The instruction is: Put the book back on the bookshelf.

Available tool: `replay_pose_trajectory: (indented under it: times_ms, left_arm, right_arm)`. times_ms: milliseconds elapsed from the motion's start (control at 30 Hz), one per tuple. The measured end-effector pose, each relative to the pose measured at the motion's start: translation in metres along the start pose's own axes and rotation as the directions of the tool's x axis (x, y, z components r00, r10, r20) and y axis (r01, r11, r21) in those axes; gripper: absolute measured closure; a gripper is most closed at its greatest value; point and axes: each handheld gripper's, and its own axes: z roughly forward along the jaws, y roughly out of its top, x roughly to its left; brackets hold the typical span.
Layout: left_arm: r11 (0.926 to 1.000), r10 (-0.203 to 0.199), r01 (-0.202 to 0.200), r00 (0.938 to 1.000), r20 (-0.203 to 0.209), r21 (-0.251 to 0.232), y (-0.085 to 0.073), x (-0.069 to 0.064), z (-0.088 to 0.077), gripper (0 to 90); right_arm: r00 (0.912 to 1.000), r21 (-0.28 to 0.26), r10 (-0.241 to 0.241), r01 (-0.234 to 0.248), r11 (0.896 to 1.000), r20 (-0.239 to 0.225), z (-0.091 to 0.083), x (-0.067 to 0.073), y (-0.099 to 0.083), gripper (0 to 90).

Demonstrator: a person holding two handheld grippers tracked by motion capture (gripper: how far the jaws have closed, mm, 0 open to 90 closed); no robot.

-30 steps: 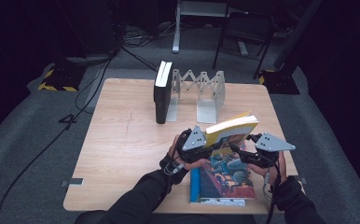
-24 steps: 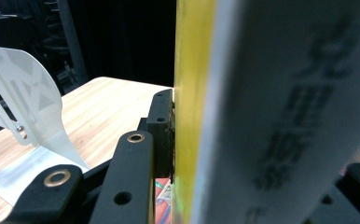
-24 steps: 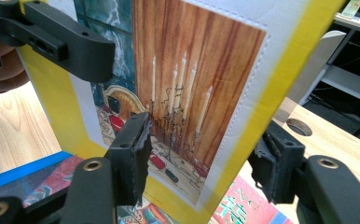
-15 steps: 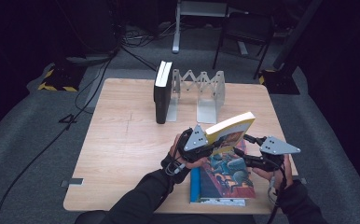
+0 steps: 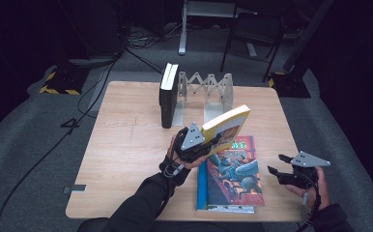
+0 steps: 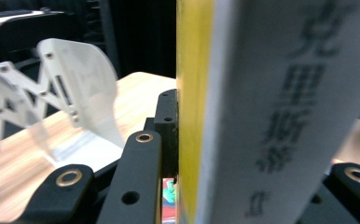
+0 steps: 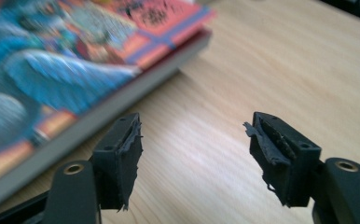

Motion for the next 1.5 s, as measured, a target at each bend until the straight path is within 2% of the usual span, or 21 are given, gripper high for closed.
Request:
replay_pose_trajectory:
  times_ms: [300, 367, 500, 633, 667, 700, 733, 833, 867, 933, 967, 1000, 1033, 1067, 1100, 1133, 1233, 1333, 1367, 1400, 1500]
  left_arm:
    - [1.0000, -0.007, 0.007, 0.9964, -0.085, 0.003, -0.002, 0.020, -0.010, 75.0]
    - [1.0000, -0.004, 0.005, 0.9885, -0.151, 0.006, -0.005, 0.032, -0.016, 74.9]
    - [0.9998, -0.014, 0.016, 0.9782, -0.207, 0.010, -0.008, 0.044, -0.021, 74.9]
    - [0.9991, -0.037, 0.042, 0.9594, -0.280, 0.012, -0.014, 0.058, -0.028, 75.0]
    - [0.9991, -0.037, 0.042, 0.9594, -0.280, 0.012, -0.014, 0.058, -0.028, 74.9]
    - [0.9981, -0.056, 0.061, 0.9451, -0.322, 0.006, -0.017, 0.065, -0.031, 75.0]
    - [0.9977, -0.061, 0.067, 0.9404, -0.335, 0.007, -0.017, 0.067, -0.032, 75.0]
    - [0.9963, -0.075, 0.085, 0.9127, -0.402, 0.009, -0.021, 0.074, -0.034, 75.0]
    - [0.9963, -0.075, 0.085, 0.9127, -0.402, 0.009, -0.021, 0.074, -0.034, 75.0]
    - [0.9936, -0.093, 0.112, 0.8817, -0.462, 0.013, -0.027, 0.082, -0.033, 75.0]
    - [0.9936, -0.093, 0.112, 0.8817, -0.462, 0.013, -0.027, 0.082, -0.033, 75.0]
    - [0.9924, -0.101, 0.122, 0.8750, -0.473, 0.013, -0.029, 0.084, -0.031, 75.0]
    - [0.9916, -0.105, 0.129, 0.8665, -0.488, 0.015, -0.030, 0.086, -0.030, 75.0]
    - [0.9900, -0.108, 0.139, 0.8482, -0.519, 0.022, -0.033, 0.088, -0.027, 75.0]
    - [0.9889, -0.112, 0.147, 0.8393, -0.532, 0.024, -0.035, 0.090, -0.025, 75.0]
    - [0.9889, -0.112, 0.147, 0.8393, -0.532, 0.024, -0.035, 0.090, -0.025, 75.0]
    - [0.9862, -0.137, 0.166, 0.8203, -0.555, 0.001, -0.038, 0.092, -0.022, 75.0]
    - [0.9903, -0.093, 0.136, 0.7963, -0.598, 0.028, -0.039, 0.087, -0.009, 75.0]
    - [0.9883, -0.108, 0.152, 0.7801, -0.616, 0.019, -0.041, 0.085, -0.004, 75.0]
    - [0.9883, -0.108, 0.152, 0.7801, -0.616, 0.019, -0.041, 0.085, -0.004, 74.9]
    - [0.9831, -0.137, 0.183, 0.7558, -0.640, 0.006, -0.045, 0.087, 0.005, 74.9]
  right_arm:
    - [0.9978, 0.045, 0.064, -0.065, 0.997, 0.012, 0.014, -0.010, -0.015, 33.3]
    - [0.9984, 0.049, 0.056, -0.056, 0.997, 0.005, 0.017, -0.009, -0.016, 33.1]
    - [0.9987, 0.061, 0.051, -0.051, 0.997, -0.004, 0.020, -0.008, -0.018, 33.1]
    - [0.9986, 0.064, 0.052, -0.052, 0.997, -0.007, 0.022, -0.008, -0.019, 33.1]
    - [0.9986, 0.065, 0.052, -0.051, 0.997, -0.007, 0.023, -0.008, -0.019, 33.2]
    - [0.9988, 0.068, 0.049, -0.048, 0.997, -0.002, 0.023, -0.007, -0.019, 33.2]
    - [0.9989, 0.067, 0.048, -0.047, 0.997, -0.003, 0.023, -0.007, -0.019, 33.2]
    - [0.9989, 0.067, 0.046, -0.046, 0.997, -0.003, 0.023, -0.006, -0.018, 33.2]
    - [0.9989, 0.067, 0.047, -0.046, 0.997, -0.004, 0.023, -0.006, -0.018, 33.3]
    - [0.9991, 0.068, 0.042, -0.042, 0.997, -0.004, 0.024, -0.006, -0.019, 33.3]
    - [0.9991, 0.068, 0.042, -0.042, 0.997, -0.004, 0.024, -0.006, -0.019, 33.3]
    - [0.9990, 0.068, 0.043, -0.043, 0.997, -0.005, 0.024, -0.006, -0.019, 33.4]
    - [0.9990, 0.068, 0.043, -0.043, 0.997, -0.005, 0.024, -0.006, -0.019, 33.4]
    - [0.9991, 0.068, 0.041, -0.041, 0.997, -0.006, 0.024, -0.006, -0.019, 33.4]
    - [0.9992, 0.070, 0.040, -0.040, 0.997, -0.006, 0.025, -0.006, -0.019, 33.4]
    - [0.9992, 0.070, 0.040, -0.040, 0.997, -0.006, 0.025, -0.006, -0.019, 33.4]
    - [0.9991, 0.064, 0.037, -0.036, 0.997, -0.020, 0.025, -0.005, -0.019, 33.4]
    - [0.9992, 0.075, 0.035, -0.033, 0.997, -0.018, 0.026, -0.004, -0.020, 33.6]
    - [0.9993, 0.078, 0.034, -0.032, 0.996, -0.017, 0.027, -0.004, -0.020, 33.6]
    - [0.9993, 0.078, 0.034, -0.032, 0.996, -0.017, 0.027, -0.004, -0.020, 33.6]
    - [0.9994, 0.080, 0.027, -0.026, 0.996, -0.020, 0.027, -0.003, -0.019, 33.6]
